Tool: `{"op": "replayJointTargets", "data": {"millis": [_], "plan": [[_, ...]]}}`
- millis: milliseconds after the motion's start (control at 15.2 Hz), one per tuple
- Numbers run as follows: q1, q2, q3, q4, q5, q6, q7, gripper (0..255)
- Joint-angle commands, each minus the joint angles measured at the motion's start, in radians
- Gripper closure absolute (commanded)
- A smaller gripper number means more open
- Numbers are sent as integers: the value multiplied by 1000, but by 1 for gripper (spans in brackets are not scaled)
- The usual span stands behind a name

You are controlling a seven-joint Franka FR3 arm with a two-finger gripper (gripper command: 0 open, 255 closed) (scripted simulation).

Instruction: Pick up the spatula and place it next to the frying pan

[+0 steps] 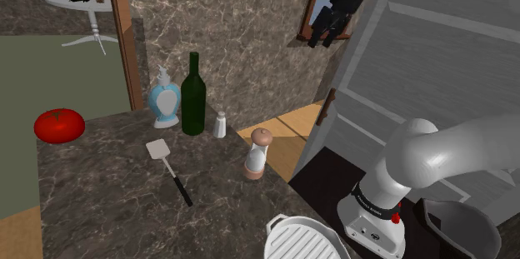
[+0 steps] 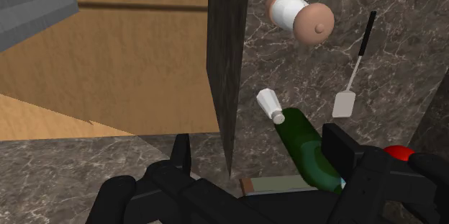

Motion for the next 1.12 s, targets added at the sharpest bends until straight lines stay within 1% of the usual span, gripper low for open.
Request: {"op": "replayJointTargets", "data": {"millis": [0, 528, 1056], "plan": [[0, 0, 0, 0, 0, 0, 0, 0], [31, 138, 136, -65, 54, 162, 143, 0], [54, 348, 268, -54, 76, 320, 289, 0]]}}
